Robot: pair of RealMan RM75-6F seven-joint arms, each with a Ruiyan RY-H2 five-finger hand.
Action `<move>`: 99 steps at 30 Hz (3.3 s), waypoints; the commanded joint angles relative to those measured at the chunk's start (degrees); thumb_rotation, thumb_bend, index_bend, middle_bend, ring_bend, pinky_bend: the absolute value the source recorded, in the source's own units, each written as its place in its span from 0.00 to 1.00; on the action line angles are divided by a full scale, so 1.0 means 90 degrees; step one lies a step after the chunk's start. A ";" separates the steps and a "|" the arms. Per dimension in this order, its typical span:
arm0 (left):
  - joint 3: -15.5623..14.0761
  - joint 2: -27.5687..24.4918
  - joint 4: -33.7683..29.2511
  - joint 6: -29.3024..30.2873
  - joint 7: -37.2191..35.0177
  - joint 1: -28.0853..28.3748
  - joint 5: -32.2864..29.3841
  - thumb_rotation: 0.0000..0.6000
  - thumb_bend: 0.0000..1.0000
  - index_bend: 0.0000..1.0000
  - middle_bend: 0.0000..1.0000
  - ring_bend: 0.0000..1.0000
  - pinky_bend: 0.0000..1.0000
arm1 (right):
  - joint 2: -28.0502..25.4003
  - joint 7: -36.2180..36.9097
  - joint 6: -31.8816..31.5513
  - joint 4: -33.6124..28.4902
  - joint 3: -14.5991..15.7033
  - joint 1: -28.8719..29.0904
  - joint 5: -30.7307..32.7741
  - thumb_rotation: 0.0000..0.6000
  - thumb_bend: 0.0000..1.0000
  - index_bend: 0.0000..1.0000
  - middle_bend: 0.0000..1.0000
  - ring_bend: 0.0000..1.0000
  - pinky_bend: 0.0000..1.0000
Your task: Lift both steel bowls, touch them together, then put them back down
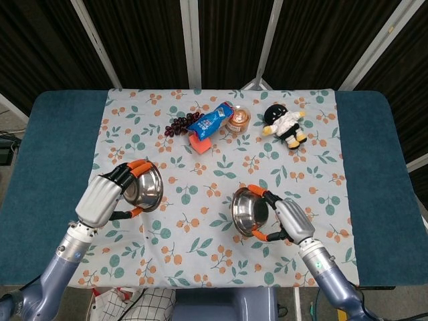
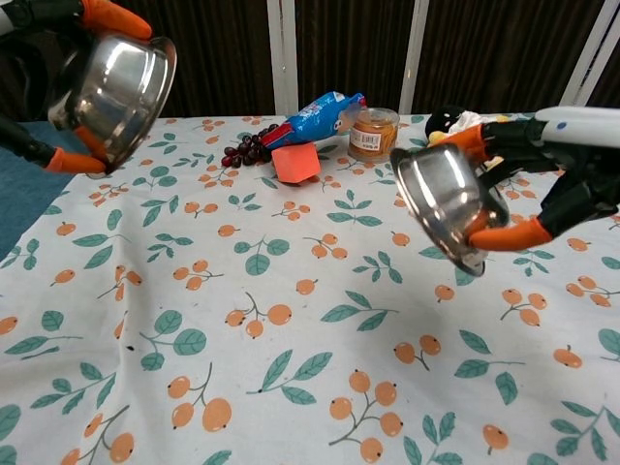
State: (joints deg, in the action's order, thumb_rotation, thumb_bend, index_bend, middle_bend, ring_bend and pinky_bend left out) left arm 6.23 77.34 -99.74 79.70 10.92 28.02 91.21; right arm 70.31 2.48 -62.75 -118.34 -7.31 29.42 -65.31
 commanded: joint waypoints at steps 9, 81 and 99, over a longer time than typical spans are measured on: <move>0.0037 0.0709 0.0308 0.0006 -0.0027 0.0144 0.0292 1.00 0.34 0.38 0.53 0.43 0.60 | -0.1094 0.4583 0.1840 -0.0671 -0.1203 -0.0027 0.0368 1.00 0.31 0.93 0.86 0.92 1.00; -0.0022 0.2415 0.0718 0.0109 0.0663 0.0496 0.1221 1.00 0.35 0.38 0.52 0.43 0.59 | -0.0326 0.4659 0.2780 -0.1267 -0.1386 0.0357 0.1004 1.00 0.35 0.93 0.86 0.92 1.00; -0.0393 0.0868 -0.1092 -0.0330 0.1134 0.0054 0.0454 1.00 0.36 0.38 0.52 0.43 0.59 | -0.0407 0.2710 0.1217 -0.0071 -0.0952 0.0011 0.0561 1.00 0.36 0.93 0.86 0.92 1.00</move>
State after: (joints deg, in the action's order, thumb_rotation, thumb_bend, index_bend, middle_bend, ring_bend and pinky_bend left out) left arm 3.51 87.54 -107.01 78.61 19.06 29.33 97.57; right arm 65.05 37.10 -45.36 -122.95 -18.78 30.12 -58.07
